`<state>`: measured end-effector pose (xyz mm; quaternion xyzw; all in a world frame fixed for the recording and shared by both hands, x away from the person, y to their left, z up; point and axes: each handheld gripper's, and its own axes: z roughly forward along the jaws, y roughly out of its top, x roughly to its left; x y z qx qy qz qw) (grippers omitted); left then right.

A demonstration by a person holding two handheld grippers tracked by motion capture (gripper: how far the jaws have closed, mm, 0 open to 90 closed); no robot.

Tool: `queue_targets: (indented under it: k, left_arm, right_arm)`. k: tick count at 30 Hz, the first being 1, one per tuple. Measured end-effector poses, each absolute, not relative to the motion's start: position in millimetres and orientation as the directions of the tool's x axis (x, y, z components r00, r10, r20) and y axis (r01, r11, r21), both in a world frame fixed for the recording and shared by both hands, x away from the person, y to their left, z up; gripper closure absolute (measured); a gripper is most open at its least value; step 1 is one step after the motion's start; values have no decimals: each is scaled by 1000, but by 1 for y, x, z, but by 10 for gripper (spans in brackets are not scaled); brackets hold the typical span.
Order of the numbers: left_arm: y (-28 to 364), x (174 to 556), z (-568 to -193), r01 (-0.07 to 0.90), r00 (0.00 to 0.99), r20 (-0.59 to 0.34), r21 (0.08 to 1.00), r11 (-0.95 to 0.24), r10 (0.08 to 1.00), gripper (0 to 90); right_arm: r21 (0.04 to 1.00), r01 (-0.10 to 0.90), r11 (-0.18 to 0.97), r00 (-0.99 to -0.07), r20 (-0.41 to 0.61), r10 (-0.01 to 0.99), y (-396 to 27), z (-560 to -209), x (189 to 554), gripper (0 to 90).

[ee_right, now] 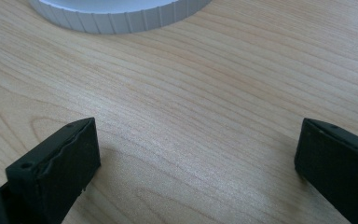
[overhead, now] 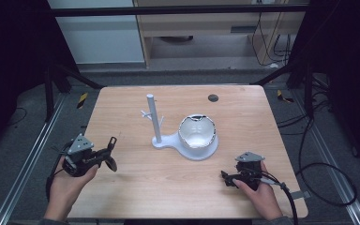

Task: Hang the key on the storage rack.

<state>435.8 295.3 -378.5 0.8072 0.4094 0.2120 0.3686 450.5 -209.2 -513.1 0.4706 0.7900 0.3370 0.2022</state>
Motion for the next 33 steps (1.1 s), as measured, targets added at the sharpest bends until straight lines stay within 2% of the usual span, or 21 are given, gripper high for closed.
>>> queue_targets:
  k: [33]
  left_arm:
    - [251,467,-365,444,612,70,794,-416,788,809]
  right_arm:
    - [723,607,330,-476,-2,880,-209,-513,451,4]
